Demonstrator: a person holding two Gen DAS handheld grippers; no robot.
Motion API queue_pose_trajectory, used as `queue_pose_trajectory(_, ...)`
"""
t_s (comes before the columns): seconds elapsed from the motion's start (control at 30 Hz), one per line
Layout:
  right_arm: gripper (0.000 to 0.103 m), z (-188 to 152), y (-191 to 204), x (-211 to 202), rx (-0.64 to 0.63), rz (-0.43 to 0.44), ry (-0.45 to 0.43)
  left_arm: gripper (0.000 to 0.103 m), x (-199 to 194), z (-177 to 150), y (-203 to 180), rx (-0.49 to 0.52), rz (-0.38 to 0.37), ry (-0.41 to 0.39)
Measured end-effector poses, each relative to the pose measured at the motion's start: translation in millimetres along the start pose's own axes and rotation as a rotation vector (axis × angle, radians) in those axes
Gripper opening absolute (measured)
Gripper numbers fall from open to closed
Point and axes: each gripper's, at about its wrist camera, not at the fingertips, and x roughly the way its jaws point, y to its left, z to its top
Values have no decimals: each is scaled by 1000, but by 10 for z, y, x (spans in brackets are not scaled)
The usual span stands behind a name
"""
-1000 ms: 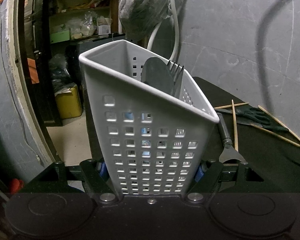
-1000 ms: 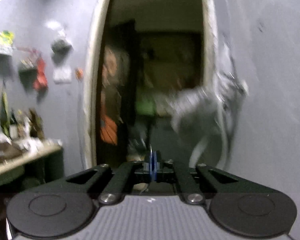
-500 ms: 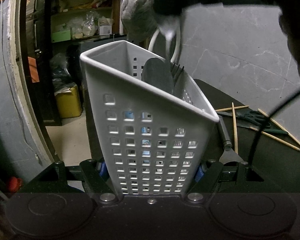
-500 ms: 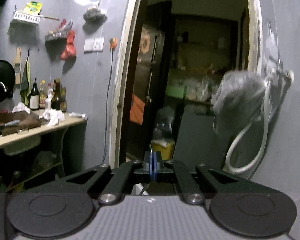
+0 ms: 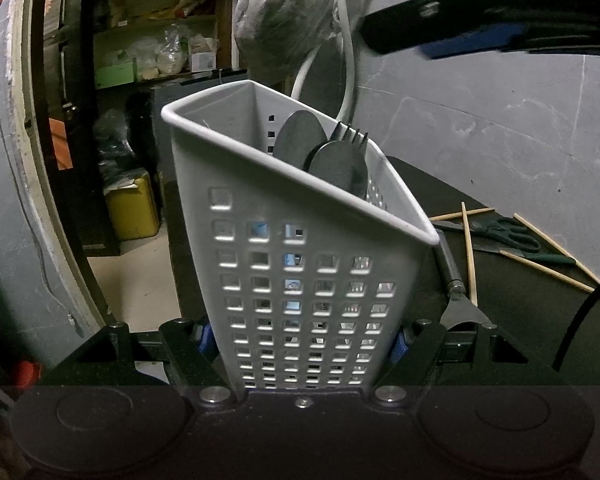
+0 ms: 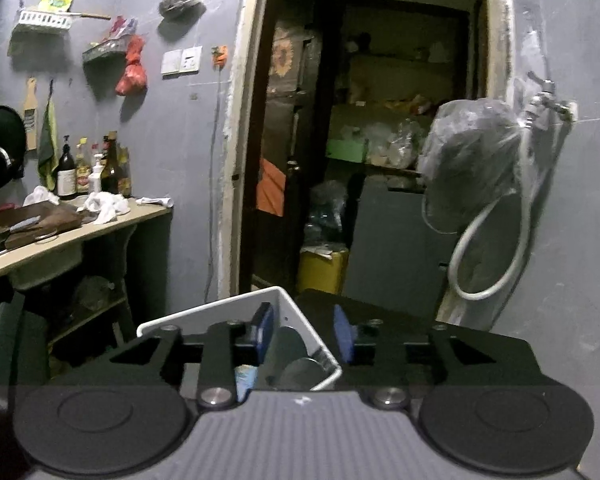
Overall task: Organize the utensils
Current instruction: 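Raise the right gripper over the caddy and drop the spoon in, then move the right gripper to the pile and grasp the metal peeler handle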
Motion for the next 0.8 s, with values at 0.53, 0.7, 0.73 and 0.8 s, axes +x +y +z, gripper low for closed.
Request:
queue_pose_trajectory(0.53,102,-622,-664,16,151,-151,292,76,18,64,17,7,-10,24)
queue_pose_trajectory(0.7,102,-892,-875,378,173,-120,403,76,37,95,11,16,-12,33)
queue_pose_trajectory(0.73,102,-913,-915,442,184,-113,411,76,42,104,12,17,-12,36)
queue_pose_trajectory(0.8,102,-966,-1017,602,214,-114,437,76,52,118,9,19,-13,39)
